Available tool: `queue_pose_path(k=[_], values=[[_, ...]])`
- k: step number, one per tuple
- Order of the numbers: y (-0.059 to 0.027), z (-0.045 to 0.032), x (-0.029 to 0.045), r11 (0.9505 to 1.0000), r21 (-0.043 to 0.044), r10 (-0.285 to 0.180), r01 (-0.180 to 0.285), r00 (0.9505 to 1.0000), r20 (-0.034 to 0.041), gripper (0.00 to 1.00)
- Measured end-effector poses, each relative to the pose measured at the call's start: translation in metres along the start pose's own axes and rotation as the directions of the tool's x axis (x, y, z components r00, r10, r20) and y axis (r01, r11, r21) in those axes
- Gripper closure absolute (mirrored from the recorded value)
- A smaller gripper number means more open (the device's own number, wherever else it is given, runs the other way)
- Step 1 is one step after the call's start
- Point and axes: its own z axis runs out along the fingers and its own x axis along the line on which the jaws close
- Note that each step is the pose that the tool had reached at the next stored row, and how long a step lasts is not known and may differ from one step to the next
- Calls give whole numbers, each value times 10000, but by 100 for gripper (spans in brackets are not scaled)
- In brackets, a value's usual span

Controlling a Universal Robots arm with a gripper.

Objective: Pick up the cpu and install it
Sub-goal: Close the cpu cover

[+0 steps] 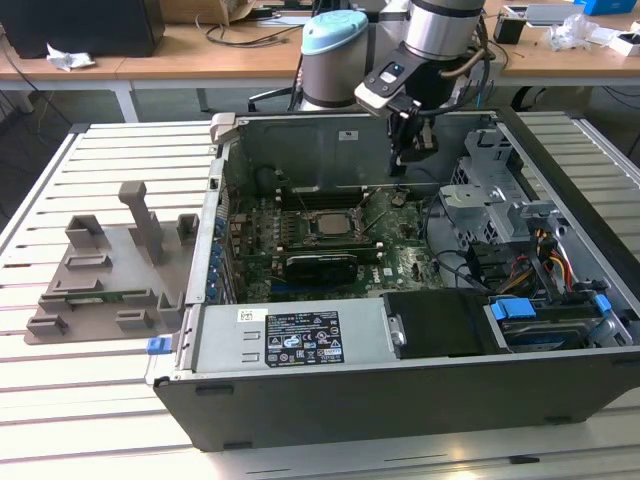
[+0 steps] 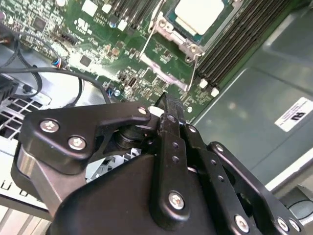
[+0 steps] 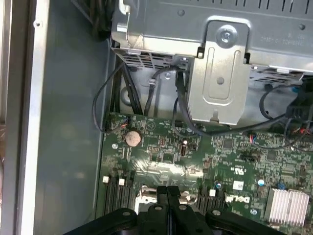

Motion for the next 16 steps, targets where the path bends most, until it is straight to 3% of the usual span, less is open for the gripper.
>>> queue_pose_path(k=[5,16], values=[[87,123,14,10000,8,-73,73,10000,4,89],[71,395,-7,9999,10,-115,115,9999,8,89]])
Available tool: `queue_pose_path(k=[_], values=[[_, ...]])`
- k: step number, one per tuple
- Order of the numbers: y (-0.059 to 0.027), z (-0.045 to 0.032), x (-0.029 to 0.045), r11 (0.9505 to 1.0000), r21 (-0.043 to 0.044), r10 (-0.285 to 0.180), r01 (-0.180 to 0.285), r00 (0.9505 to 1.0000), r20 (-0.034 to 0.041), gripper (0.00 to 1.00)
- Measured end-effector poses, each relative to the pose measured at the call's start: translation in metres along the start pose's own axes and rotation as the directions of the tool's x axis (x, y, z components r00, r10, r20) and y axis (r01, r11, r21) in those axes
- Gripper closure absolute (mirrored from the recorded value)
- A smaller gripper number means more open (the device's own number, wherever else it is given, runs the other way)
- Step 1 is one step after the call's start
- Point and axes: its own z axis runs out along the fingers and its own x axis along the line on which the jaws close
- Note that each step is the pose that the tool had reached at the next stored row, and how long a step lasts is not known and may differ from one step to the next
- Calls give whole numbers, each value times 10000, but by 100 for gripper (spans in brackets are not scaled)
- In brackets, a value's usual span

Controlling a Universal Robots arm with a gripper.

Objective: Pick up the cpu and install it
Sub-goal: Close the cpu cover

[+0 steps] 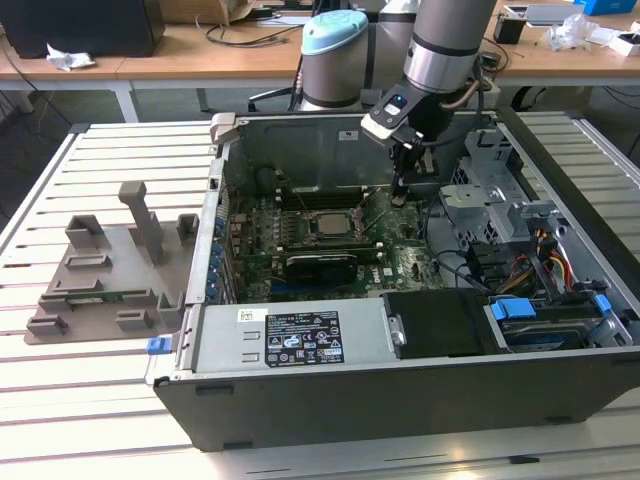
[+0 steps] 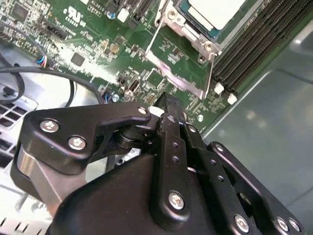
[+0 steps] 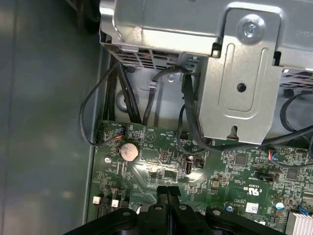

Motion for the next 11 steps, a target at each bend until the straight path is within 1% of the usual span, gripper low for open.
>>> queue_pose_path(k=[1,3,4,5,9,11], values=[[-16,30,-3,10000,1,-1,1,10000,0,89],[-44,56,-1,10000,1,-2,2,10000,-1,89],[-110,75,5,10000,-1,-1,1,10000,-9,89],[-138,79,9,10000,-2,-3,3,10000,-17,89],[-204,87,17,10000,-5,-3,3,10000,-33,89],[-263,92,25,10000,-4,-2,2,10000,-33,89]])
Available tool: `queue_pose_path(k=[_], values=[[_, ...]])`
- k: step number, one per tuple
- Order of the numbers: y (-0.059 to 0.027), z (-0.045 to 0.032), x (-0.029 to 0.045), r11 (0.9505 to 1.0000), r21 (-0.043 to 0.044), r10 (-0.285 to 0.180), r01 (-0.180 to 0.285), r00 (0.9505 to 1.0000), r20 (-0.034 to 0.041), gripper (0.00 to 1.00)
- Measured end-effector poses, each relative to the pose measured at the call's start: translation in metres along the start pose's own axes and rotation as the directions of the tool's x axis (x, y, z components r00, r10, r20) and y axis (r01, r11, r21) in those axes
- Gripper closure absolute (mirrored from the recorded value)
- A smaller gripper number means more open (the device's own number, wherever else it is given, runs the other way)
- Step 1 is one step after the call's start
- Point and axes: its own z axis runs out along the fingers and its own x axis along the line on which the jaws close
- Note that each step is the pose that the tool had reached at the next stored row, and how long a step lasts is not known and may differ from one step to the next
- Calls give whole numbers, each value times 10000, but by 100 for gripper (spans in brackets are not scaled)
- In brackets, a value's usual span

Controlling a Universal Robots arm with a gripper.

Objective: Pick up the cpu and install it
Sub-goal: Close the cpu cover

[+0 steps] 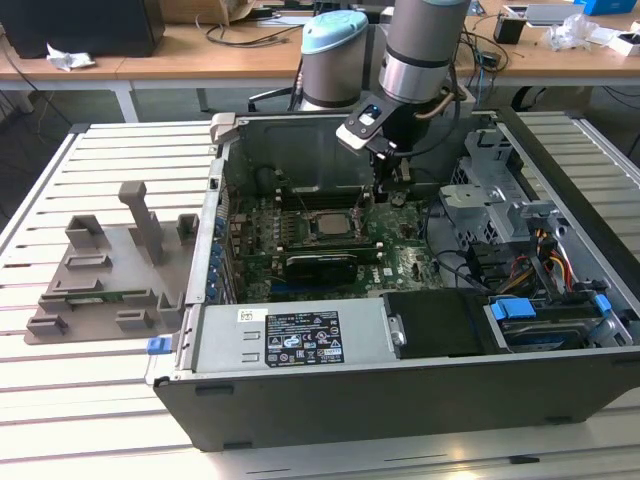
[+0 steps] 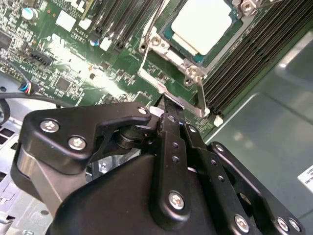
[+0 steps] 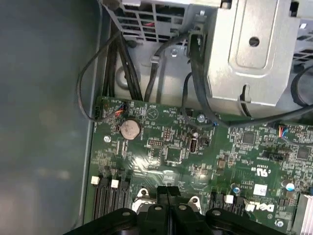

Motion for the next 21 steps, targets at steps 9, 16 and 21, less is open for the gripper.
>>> queue_pose_path(k=[9,16,21], values=[[-274,38,34,10000,-1,-2,2,10000,-6,89],[-714,202,86,10000,-18,-2,2,10000,-3,89],[-841,432,94,10000,-18,-2,2,10000,-4,89]])
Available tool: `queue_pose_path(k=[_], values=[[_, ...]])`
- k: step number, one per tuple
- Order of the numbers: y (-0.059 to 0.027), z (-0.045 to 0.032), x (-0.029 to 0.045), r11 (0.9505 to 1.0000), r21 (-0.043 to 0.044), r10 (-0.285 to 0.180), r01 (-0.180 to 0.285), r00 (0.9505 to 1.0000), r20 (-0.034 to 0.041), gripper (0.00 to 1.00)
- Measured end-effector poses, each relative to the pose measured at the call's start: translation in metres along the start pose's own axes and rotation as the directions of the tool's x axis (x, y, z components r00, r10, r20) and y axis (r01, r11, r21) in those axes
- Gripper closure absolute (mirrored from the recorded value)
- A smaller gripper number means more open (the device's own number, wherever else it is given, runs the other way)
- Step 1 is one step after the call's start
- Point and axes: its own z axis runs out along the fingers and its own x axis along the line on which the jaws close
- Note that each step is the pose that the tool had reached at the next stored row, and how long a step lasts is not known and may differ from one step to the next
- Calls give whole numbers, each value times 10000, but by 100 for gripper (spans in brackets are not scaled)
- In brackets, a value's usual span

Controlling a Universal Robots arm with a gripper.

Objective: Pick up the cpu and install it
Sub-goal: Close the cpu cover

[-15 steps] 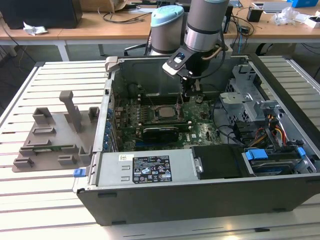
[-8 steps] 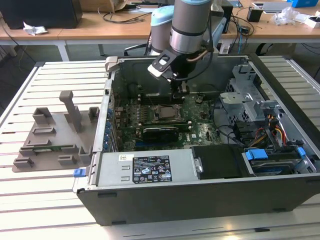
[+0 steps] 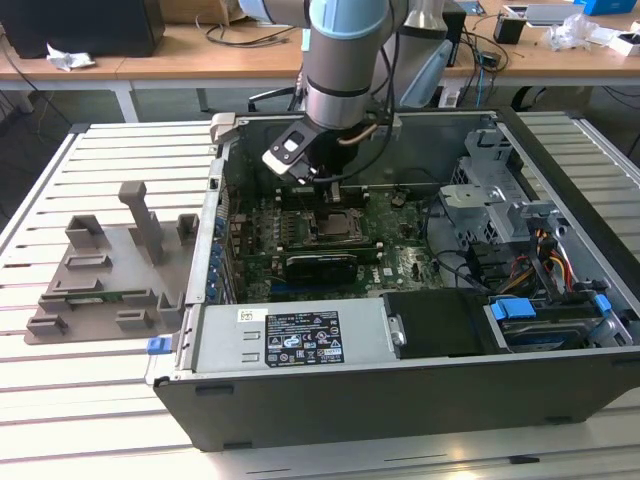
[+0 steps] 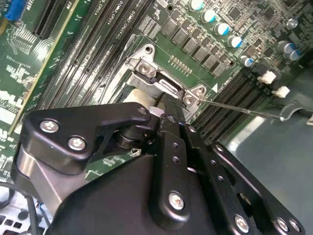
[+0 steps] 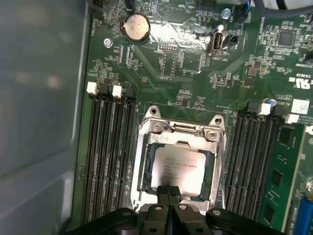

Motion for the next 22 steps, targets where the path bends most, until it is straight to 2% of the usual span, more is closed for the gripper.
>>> queue_pose_path(k=[3,5,7,13,16,18,22], values=[[3,63,-5,10000,10,2,-2,10000,12,89],[21,62,-6,10000,2,2,-2,10000,2,89],[43,25,-3,10000,-19,-2,2,10000,-21,89],[35,-260,4,10000,2,2,-2,10000,0,89],[19,-498,15,10000,2,1,-1,10000,0,89],[13,-585,19,10000,4,1,-1,10000,3,89],[12,-598,20,10000,0,0,0,10000,-5,89]])
